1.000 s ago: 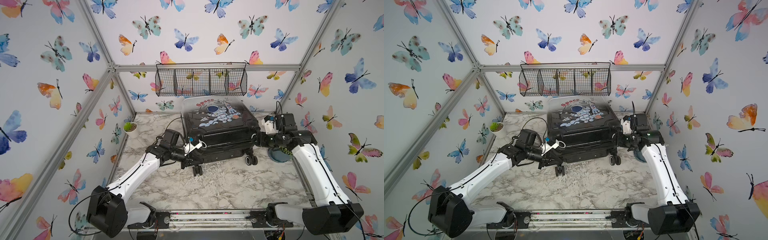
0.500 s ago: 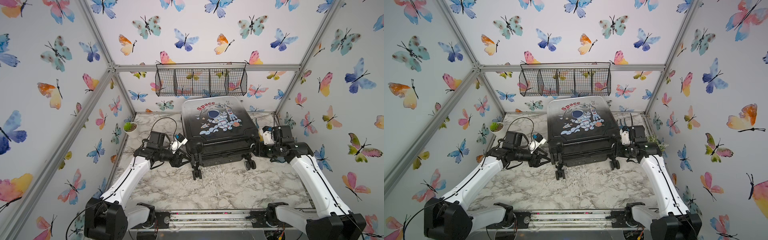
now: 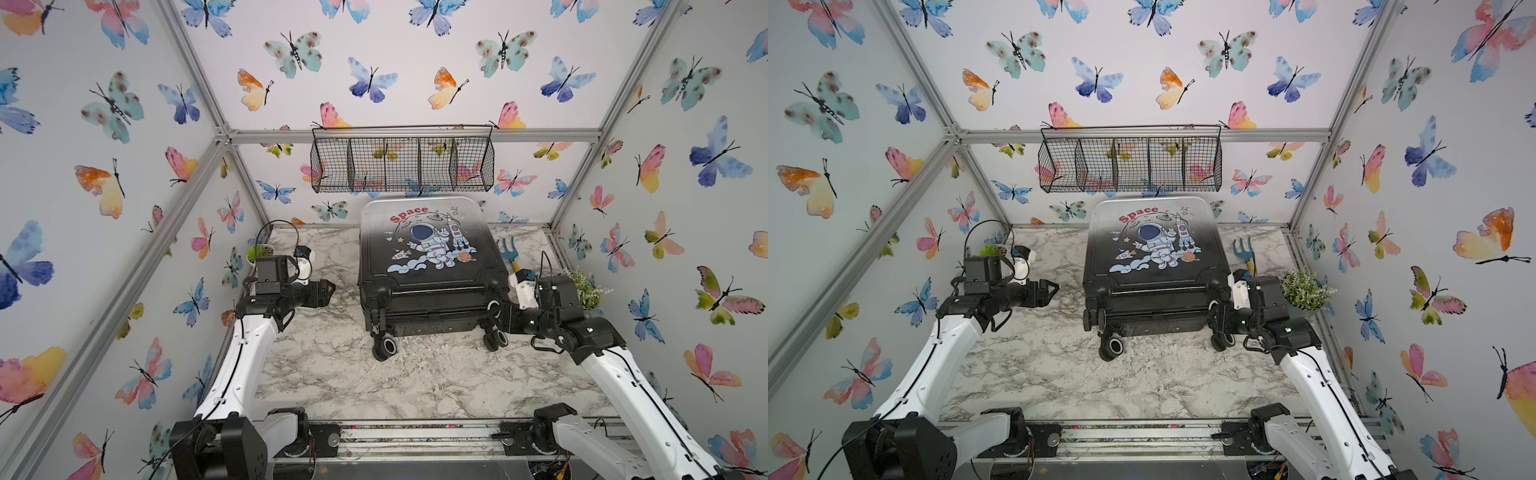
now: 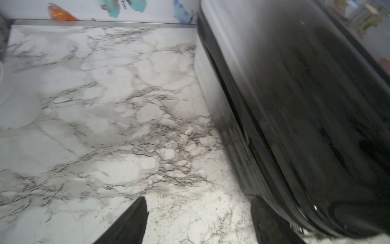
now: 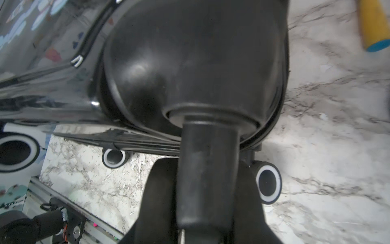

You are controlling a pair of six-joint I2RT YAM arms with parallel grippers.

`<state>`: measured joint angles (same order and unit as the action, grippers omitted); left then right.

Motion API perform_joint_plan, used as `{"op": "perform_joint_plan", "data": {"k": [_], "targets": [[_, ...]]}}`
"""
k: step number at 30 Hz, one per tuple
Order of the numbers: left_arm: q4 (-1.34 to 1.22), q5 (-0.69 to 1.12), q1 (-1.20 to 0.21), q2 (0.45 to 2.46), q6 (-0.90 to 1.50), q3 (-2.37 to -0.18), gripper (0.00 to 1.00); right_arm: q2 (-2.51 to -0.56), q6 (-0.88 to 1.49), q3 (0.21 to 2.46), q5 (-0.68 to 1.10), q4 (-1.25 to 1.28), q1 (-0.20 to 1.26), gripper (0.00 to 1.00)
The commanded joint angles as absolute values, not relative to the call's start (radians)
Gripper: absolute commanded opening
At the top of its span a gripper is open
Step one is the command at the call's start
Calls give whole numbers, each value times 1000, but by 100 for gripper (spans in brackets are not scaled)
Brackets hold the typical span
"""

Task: Close the suitcase zippers
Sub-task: Place the suitcase at the center of the board.

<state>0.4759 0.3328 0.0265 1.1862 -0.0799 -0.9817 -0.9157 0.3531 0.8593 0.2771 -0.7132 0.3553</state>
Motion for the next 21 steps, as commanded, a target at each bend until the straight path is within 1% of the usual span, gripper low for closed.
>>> {"op": "perform_joint_plan", "data": {"k": [1,4,6,7,9,10,12,13,14,16,19,21], "targets": [[402,229,30,1246,-37,-1010,78,-913,289,832,373,-596,450,8],[405,194,33,1287,-36,-1039,80,-926,266,825,398,-575,454,12],[381,170,34,1297,-29,-1029,81,-940,259,822,377,-584,459,20],[367,160,35,1302,-29,-1023,83,-936,244,822,356,-582,459,26],[337,148,42,1310,-23,-1007,85,-933,226,832,288,-583,459,42],[322,154,51,1316,-16,-1001,86,-937,238,843,248,-601,457,51],[316,138,61,1330,-5,-1006,90,-946,253,855,221,-617,457,71],[316,118,64,1337,-5,-1011,95,-955,268,876,171,-648,457,80],[316,103,69,1340,-3,-1015,98,-954,291,897,106,-670,456,86],[312,76,79,1339,3,-1017,100,-928,307,920,16,-661,448,98],[292,34,84,1318,13,-999,98,-895,257,965,-113,-586,445,98],[262,18,84,1296,18,-976,99,-920,219,1028,-152,-556,430,98]]}}
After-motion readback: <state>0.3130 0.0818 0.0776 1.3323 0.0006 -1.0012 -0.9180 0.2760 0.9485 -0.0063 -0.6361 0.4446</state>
